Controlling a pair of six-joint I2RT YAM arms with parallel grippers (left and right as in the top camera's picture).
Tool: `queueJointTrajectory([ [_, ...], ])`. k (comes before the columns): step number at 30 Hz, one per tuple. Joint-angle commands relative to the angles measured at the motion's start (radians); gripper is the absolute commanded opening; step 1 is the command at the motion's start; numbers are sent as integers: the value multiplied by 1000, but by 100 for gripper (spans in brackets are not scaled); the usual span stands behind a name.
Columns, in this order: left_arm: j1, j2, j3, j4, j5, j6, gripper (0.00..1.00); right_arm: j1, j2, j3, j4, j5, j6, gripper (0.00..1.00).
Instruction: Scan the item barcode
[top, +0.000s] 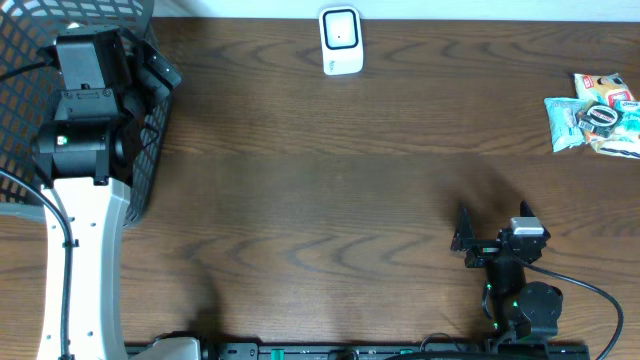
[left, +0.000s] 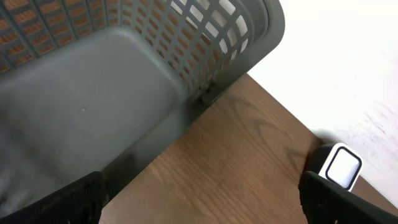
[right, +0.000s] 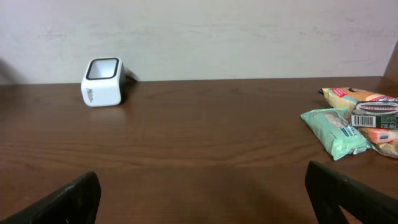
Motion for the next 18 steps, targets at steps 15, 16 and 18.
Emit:
queueJointTrajectory([
  [15,3,-10,2,103,158,24,98,-4,-7,-3,-2,5,-11,99],
  [16,2,-10,2,134,191,53,98,-4,-7,-3,-2,5,-11,99],
  [18,-4,-10,2,215,271,152,98,-4,-7,-3,-2,5,-11,99],
])
